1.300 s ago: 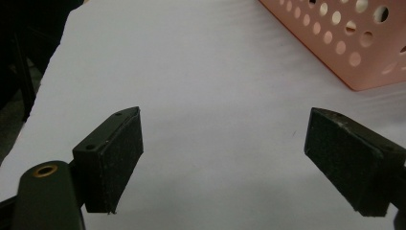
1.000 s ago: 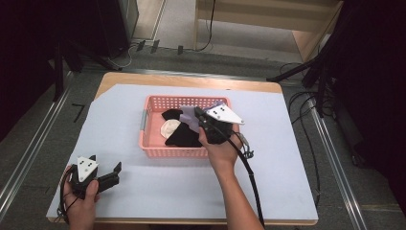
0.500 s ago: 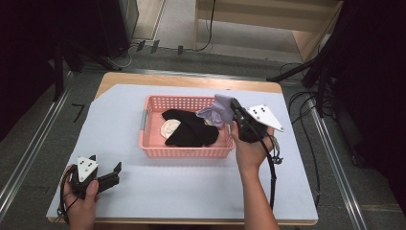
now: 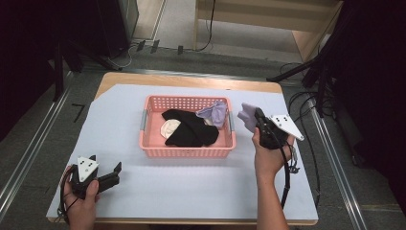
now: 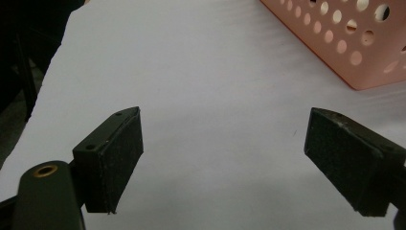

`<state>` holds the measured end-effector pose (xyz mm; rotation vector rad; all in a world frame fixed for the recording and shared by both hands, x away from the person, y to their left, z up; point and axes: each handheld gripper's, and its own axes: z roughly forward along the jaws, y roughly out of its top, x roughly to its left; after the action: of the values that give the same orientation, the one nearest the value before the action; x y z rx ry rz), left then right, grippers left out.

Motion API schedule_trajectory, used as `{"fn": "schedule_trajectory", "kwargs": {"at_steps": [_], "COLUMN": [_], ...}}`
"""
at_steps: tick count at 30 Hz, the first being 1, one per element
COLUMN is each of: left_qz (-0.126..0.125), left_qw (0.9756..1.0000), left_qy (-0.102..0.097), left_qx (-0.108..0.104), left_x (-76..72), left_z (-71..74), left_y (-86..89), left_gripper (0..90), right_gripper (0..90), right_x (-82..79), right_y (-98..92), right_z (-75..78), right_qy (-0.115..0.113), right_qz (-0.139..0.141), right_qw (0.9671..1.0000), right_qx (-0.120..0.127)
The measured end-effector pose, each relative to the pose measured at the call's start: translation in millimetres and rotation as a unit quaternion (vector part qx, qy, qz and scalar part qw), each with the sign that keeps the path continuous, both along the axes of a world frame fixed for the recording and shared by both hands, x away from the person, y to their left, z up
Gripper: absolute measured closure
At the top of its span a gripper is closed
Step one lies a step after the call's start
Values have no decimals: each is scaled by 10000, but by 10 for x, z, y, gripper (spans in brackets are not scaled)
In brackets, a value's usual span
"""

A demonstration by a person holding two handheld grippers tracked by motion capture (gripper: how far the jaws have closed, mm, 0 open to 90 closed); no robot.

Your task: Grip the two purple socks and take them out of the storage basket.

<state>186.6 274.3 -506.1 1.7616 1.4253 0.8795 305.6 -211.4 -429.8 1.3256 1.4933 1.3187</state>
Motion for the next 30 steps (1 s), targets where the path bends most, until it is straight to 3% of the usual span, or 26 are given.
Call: {"fn": "schedule_trajectory", "kwargs": {"at_steps": [2,4,5,7,10,14,21,26,29,30], "left_qz": [8,7,3,6,4,4,-6,15,15,21], "left_qw": [10000,10000,10000,10000,10000,10000,10000,10000,10000,10000], "left_qy": [-3,-1,-2,-4,-1,-3,11,-4,-3,-8], "left_qx": [-3,-6,-6,-10,-5,-9,-25,-57,-75,-87], "left_x": [-1,-1,-1,-1,1,1,1,1,-1,0], "left_z": [1,1,1,1,0,0,3,3,4,3], "left_y": [0,0,1,1,1,1,9,13,16,16], "left_gripper": [142,142,143,142,142,142,143,142,142,142], "right_gripper": [900,886,820,665,592,591,597,592,594,590], "right_x": [14,28,43,50,54,92,237,403,531,551], "right_y": [-69,-119,-147,-150,-90,54,463,725,844,868], "right_z": [-57,-86,-101,-105,-71,-15,34,-21,-67,-66], "right_qy": [99,235,312,267,135,166,346,744,1160,1173], "right_qz": [-158,-252,-251,-326,-312,-183,195,485,575,573], "right_qw": [9997,9994,9992,9991,9993,9994,9992,9960,9914,9913], "right_qx": [-126,-35,72,52,175,242,-6,-90,-166,-137]}}
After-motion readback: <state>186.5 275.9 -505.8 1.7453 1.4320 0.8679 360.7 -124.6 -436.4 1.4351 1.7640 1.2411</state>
